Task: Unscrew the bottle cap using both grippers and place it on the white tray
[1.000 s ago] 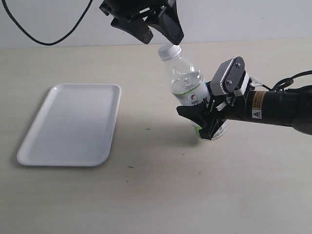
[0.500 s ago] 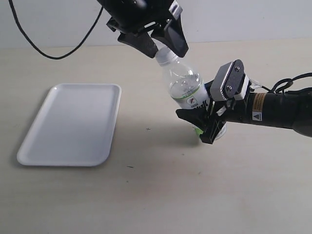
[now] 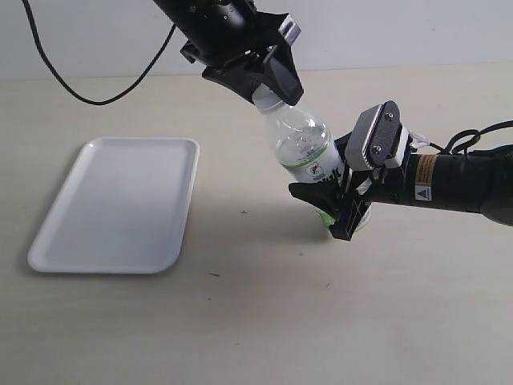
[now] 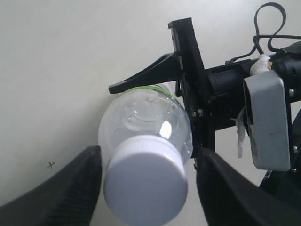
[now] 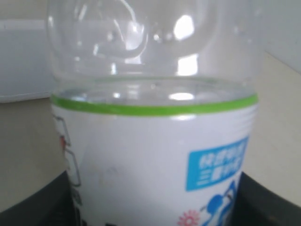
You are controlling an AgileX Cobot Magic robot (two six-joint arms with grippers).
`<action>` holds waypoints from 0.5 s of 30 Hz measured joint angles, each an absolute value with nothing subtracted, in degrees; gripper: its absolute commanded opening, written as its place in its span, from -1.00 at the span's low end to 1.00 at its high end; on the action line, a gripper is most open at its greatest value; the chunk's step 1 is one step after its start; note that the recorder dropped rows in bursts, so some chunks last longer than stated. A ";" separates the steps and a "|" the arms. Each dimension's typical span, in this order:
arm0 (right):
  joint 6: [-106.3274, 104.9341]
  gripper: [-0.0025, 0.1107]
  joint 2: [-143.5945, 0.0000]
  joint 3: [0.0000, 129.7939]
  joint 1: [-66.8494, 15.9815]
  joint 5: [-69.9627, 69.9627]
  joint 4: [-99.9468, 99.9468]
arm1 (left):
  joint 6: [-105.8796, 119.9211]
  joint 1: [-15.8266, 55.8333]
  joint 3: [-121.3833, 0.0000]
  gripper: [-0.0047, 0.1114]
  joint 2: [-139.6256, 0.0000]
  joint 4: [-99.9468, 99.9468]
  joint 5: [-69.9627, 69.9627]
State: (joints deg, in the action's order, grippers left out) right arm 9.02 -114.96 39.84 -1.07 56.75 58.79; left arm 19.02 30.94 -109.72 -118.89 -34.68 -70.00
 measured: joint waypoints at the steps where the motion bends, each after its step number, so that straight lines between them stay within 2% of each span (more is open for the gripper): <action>1: 8.89 -0.96 -114.96 39.84 -1.07 56.75 58.90 | 19.02 30.94 -109.72 0.07 -118.89 -34.68 -70.00; 15: 8.53 -0.96 -114.96 39.84 -1.07 56.75 59.03 | 19.02 30.83 -109.72 0.07 -118.89 -34.68 -70.00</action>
